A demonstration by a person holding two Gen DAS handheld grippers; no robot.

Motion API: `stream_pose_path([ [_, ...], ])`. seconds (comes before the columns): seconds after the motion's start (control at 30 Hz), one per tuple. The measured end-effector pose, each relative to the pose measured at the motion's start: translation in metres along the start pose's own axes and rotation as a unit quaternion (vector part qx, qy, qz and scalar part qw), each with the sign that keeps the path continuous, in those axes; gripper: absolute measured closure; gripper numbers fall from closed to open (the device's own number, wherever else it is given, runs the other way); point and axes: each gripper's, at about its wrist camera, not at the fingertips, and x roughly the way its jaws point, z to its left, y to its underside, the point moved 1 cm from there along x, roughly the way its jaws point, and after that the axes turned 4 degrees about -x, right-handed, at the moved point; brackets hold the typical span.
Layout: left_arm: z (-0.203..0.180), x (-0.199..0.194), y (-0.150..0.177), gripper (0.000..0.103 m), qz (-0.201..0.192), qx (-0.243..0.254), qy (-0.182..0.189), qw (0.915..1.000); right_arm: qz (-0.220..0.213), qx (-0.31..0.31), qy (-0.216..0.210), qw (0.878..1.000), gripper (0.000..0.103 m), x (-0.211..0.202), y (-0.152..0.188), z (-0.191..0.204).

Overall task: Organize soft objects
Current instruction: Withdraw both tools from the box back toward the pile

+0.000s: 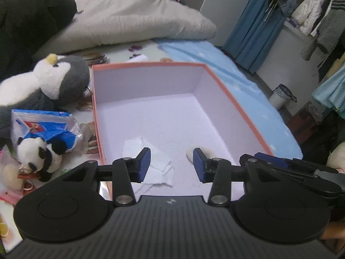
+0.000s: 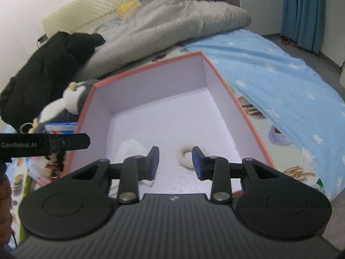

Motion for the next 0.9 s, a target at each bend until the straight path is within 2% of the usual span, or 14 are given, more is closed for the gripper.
stream_pose_path([
  [0.43, -0.006, -0.112, 0.046, 0.054, -0.060, 0.010, 0.013, 0.9981, -0.058, -0.018, -0.006, 0.998, 0.066, -0.090, 0.023, 0.042],
  [0.9, 0.003, -0.183, 0.100, 0.053, -0.096, 0.000, 0.011, 0.9953, -0.090, -0.045, -0.028, 0.995, 0.066, -0.143, 0.055, 0.076],
])
